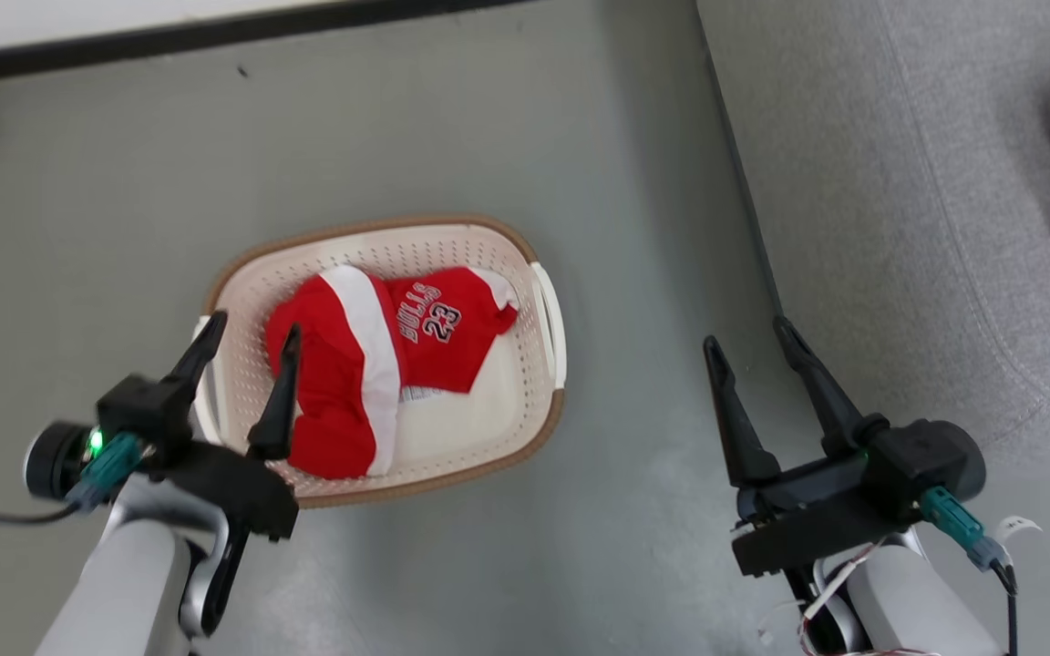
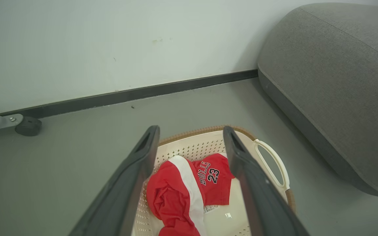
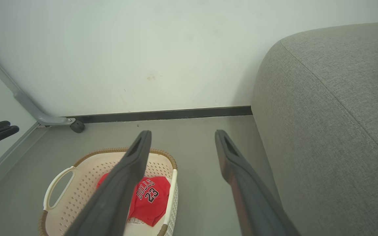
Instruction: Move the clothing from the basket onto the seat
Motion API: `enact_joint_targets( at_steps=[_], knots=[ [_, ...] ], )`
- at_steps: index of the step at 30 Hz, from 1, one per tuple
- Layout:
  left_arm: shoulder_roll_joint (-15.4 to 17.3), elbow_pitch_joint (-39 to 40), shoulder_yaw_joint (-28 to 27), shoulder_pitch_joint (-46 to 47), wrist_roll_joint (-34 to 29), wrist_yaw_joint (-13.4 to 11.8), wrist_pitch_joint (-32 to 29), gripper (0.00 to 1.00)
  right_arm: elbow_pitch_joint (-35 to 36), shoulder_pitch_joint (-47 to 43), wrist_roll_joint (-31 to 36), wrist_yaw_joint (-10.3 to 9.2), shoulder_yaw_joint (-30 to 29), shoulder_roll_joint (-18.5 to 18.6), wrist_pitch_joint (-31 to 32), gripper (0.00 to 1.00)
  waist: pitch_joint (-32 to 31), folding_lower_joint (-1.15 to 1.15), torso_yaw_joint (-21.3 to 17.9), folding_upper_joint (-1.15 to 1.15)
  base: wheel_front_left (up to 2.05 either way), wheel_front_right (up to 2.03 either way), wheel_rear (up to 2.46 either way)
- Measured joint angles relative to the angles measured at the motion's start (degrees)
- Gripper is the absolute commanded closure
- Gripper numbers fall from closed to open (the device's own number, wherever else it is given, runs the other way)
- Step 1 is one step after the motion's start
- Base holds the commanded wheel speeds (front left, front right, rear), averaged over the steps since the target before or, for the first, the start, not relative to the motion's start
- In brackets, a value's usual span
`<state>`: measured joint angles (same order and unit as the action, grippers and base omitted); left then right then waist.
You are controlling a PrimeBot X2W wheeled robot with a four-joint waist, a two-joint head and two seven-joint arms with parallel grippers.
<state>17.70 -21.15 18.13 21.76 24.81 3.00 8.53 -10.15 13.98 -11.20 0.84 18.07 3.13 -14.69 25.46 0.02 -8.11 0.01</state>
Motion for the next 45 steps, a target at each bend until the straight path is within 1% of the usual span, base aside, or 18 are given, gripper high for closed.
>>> enact_joint_targets(
  at_steps=[2,6,11,12,13,14,18,20,25,28,30,32,36,38,45],
  knots=[
    [0.33,-0.41,1.51,2.34,-1.72,-0.58,-1.26,0.00,0.23,0.78,-1.04,-0.70,1.36,0.01,0.00,0.00,1.62,0.00,-0.51,0.00,0.00,0.00,0.00],
    [0.73,-4.24,2.48,6.72,-5.48,-3.60,-5.11,0.00,0.59,3.52,-3.54,-2.45,5.28,0.03,0.00,0.00,5.49,0.00,-1.67,0.00,0.00,0.00,0.00],
    [1.60,-7.59,2.80,9.38,-7.59,-5.65,-8.48,0.00,1.09,6.33,-5.12,-3.88,8.50,0.03,0.00,0.00,8.79,0.00,-2.94,0.00,0.00,0.00,0.00],
    [1.60,-7.59,2.80,9.38,-7.59,-5.65,-8.48,0.00,1.09,6.33,-5.12,-3.88,8.50,0.03,0.00,0.00,8.79,0.00,-2.94,0.00,0.00,0.00,0.00],
    [1.59,-8.08,2.87,9.98,-7.82,-6.19,-9.18,0.00,1.14,6.64,-5.45,-3.99,8.83,0.04,0.00,0.00,9.37,0.00,-3.20,0.00,0.00,0.00,0.00],
    [1.62,-8.54,3.18,10.68,-8.20,-6.54,-10.00,0.00,1.20,6.82,-6.01,-4.39,9.05,0.04,0.00,0.00,9.97,0.00,-3.46,0.00,0.00,0.00,0.00],
    [1.25,-9.66,4.49,14.00,-9.24,-6.60,-12.59,0.00,1.18,7.52,-7.22,-4.97,10.25,0.05,0.00,0.00,12.22,-0.01,-4.37,0.00,0.00,0.00,0.00],
    [0.96,-10.23,5.30,15.69,-10.78,-6.70,-14.23,0.00,1.21,8.06,-7.93,-5.48,11.16,0.05,0.00,0.00,13.31,-0.01,-4.75,0.00,0.00,0.00,0.00],
    [0.48,-12.16,6.38,18.91,-12.39,-7.53,-18.14,0.00,1.99,10.21,-10.60,-6.44,14.33,0.08,0.00,0.00,15.97,-0.01,-5.60,0.00,0.00,0.00,0.00],
    [0.75,-14.05,5.77,20.14,-12.39,-8.11,-20.61,0.00,2.87,11.67,-12.03,-6.92,16.39,0.07,-0.01,0.00,17.51,-0.01,-6.21,0.01,0.00,0.00,0.00],
    [1.32,-15.22,4.87,20.67,-12.38,-8.21,-22.01,0.00,3.32,12.37,-13.16,-6.98,17.70,0.09,0.00,0.00,18.51,-0.01,-6.70,0.00,0.00,0.00,0.00],
    [2.19,-16.19,4.23,21.04,-12.38,-8.58,-23.25,0.00,3.77,12.89,-14.28,-7.46,18.92,0.07,-0.01,0.00,19.48,-0.01,-7.27,0.00,0.00,0.00,0.00],
    [3.45,-17.20,2.74,21.95,-12.29,-9.07,-25.52,0.00,4.37,13.78,-16.06,-7.53,20.54,0.08,-0.01,0.00,21.34,-0.01,-8.67,0.00,0.00,0.00,0.00],
    [3.70,-17.38,2.37,22.71,-12.29,-9.07,-26.19,0.00,4.55,13.99,-17.30,-7.93,21.27,0.07,0.00,0.00,22.24,-0.01,-9.46,0.00,0.00,0.00,0.00],
    [4.13,-17.88,1.93,25.16,-12.98,-9.40,-28.21,0.00,4.89,15.19,-19.85,-7.98,23.92,0.05,0.00,0.00,24.76,-0.01,-12.49,0.00,0.00,0.00,0.00]
  ],
)
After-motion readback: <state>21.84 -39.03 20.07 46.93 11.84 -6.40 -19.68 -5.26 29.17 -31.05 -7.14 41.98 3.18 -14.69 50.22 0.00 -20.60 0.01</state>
